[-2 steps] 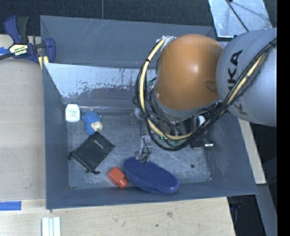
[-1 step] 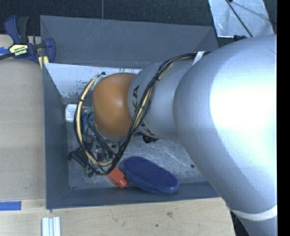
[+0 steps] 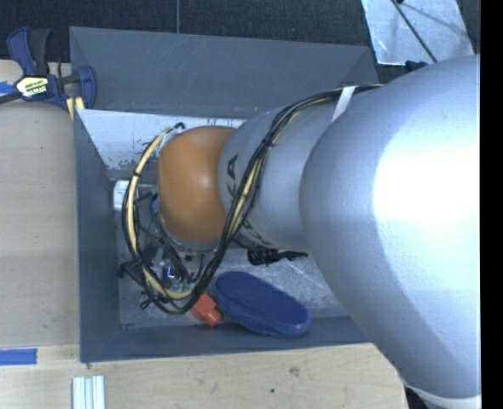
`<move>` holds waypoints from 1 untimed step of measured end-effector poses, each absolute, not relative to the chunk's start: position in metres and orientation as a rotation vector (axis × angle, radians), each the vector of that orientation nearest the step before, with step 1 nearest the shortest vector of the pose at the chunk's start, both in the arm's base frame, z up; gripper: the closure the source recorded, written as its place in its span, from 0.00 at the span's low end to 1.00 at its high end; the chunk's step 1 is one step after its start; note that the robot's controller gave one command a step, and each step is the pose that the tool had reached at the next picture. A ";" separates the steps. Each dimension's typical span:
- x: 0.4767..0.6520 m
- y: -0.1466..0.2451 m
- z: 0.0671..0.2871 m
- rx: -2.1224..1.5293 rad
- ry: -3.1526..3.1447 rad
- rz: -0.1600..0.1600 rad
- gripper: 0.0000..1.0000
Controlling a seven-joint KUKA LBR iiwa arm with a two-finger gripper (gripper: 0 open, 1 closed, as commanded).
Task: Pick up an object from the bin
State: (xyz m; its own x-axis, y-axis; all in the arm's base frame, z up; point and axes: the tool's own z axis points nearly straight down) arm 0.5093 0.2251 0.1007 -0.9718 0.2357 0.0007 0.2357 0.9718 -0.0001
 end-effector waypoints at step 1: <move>0.513 0.234 0.103 -0.815 -3.037 -0.003 0.00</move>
Offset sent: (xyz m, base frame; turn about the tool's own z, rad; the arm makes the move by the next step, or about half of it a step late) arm 0.0035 0.0090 0.0018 0.2871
